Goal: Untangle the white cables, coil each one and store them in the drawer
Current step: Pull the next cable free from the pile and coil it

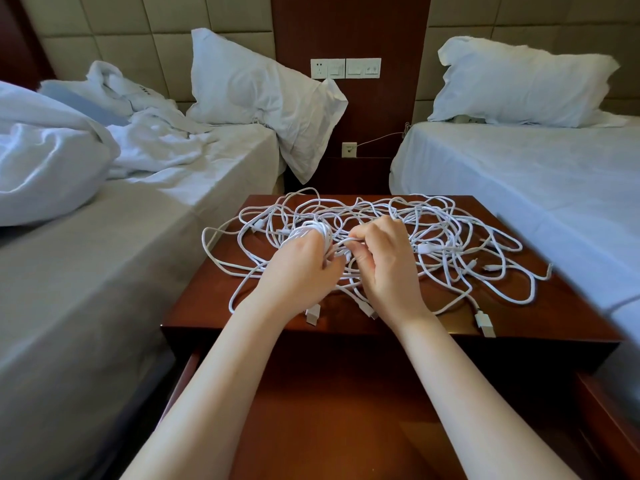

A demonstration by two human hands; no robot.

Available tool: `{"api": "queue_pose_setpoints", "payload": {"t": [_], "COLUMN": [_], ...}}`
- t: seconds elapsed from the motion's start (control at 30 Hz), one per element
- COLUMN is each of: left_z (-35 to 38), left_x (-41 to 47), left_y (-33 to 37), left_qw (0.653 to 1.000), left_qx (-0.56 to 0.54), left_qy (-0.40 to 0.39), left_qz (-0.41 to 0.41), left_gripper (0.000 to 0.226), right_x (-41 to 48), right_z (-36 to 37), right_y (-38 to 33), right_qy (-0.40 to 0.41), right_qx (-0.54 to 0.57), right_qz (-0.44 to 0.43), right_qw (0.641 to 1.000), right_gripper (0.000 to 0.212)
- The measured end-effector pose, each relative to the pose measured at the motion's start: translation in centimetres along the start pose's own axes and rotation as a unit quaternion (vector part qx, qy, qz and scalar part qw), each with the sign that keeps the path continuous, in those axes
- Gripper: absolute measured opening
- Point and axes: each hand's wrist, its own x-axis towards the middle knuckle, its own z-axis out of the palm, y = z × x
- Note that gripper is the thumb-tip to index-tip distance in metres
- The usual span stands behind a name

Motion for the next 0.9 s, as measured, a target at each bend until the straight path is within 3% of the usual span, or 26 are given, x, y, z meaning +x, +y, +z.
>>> {"api": "queue_pose_setpoints", "payload": {"t": [0.2,0.3,0.43,0.57,0.67,0.8,0.9], "left_z": [0.0,-0.9,-3.4,-5.1,-4.9,-3.4,-2.9], "left_x": [0.0,0.0,0.3,0.6,0.6,0.5,0.3], "left_y": [0.0,0.0,-0.1,-0.5,-0.8,-1.1,-1.2], "left_qw": [0.999,0.987,0.913,0.850,0.867,0.907,0.922], "left_qx": [-0.035,-0.150,-0.401,-0.511,-0.482,-0.405,-0.361], "left_qy": [-0.026,-0.036,0.014,0.070,0.065,0.004,-0.068], "left_qz": [-0.009,-0.039,-0.072,-0.102,-0.109,-0.117,-0.120], "left_gripper": [0.039,0.037,0.038,0.044,0.041,0.038,0.041], "right_x": [0.1,0.3,0.4,0.1,0.0,0.3,1.2], "right_z": [0.0,-0.1,0.9,0.9,0.8,-0.1,-1.3], "right_y": [-0.2,0.3,1.6,1.7,1.6,0.5,-0.7], "right_qy": [-0.002,-0.003,-0.050,-0.134,-0.102,-0.026,0.024], "right_qx": [-0.005,0.017,-0.069,-0.049,-0.052,-0.030,0.003], "right_qz": [-0.013,0.039,0.026,0.077,0.062,0.119,0.057], "right_qw": [1.000,0.999,0.996,0.987,0.992,0.992,0.998], "right_gripper": [0.032,0.033,0.020,0.020,0.018,0.015,0.025]}}
